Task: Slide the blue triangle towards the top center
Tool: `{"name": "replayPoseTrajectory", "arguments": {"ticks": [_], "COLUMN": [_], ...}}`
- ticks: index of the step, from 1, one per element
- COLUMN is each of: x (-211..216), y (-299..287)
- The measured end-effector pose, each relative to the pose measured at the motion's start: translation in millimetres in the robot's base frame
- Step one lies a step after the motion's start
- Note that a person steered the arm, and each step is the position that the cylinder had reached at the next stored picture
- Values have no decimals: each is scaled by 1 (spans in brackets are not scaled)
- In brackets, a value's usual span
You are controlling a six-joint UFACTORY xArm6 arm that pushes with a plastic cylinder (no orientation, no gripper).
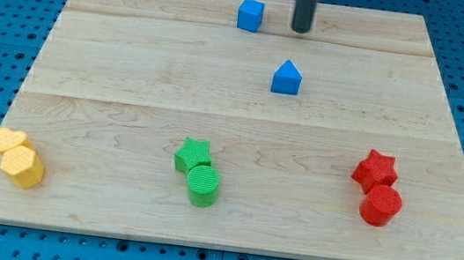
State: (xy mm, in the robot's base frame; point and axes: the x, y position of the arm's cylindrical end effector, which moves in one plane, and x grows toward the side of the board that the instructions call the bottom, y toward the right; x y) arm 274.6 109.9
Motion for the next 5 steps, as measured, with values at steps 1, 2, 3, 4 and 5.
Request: {"name": "replayPoseTrajectory", "arguments": {"ticks": [1,2,3,4,5], "x": [65,105,114,87,55], "y": [47,23,-26,-79,-128]}}
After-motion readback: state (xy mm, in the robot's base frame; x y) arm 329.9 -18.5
